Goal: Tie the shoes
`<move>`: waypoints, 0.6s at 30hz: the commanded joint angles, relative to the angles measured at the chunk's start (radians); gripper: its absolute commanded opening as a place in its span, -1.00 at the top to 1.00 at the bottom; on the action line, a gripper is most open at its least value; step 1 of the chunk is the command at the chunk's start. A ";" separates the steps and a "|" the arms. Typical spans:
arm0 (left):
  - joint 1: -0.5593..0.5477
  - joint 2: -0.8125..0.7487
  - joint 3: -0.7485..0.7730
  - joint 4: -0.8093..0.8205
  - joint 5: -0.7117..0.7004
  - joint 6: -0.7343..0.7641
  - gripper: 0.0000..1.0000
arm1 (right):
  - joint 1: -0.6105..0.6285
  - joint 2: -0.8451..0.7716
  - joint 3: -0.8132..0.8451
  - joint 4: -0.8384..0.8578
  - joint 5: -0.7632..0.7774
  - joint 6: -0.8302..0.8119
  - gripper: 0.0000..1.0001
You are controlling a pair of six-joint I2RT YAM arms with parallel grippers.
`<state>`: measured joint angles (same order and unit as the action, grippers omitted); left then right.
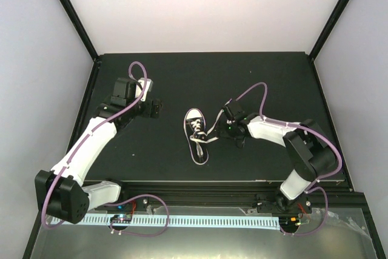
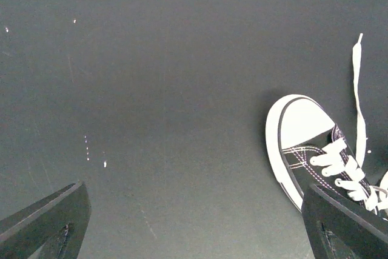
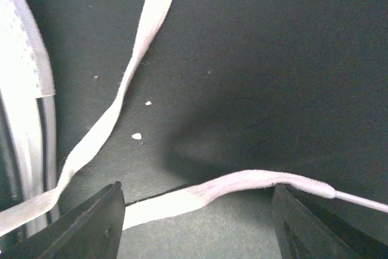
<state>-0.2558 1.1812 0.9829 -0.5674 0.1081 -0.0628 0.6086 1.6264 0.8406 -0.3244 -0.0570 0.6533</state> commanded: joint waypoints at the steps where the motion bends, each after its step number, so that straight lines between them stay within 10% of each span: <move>1: 0.003 -0.022 0.007 0.016 -0.009 0.001 -0.96 | 0.027 0.057 0.051 -0.040 0.099 0.035 -0.31; 6: 0.003 -0.025 0.007 0.017 -0.001 0.000 -0.96 | 0.044 0.114 0.078 -0.077 0.153 0.038 0.02; 11: -0.006 -0.032 0.003 0.020 0.005 0.009 -0.96 | 0.047 0.116 0.078 -0.086 0.171 0.044 0.90; 18: -0.067 -0.081 -0.024 0.044 0.020 0.026 -0.95 | 0.046 -0.068 0.072 -0.091 0.180 0.004 0.97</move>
<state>-0.2924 1.1469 0.9642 -0.5594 0.1074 -0.0559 0.6506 1.6855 0.9173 -0.4030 0.0933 0.6827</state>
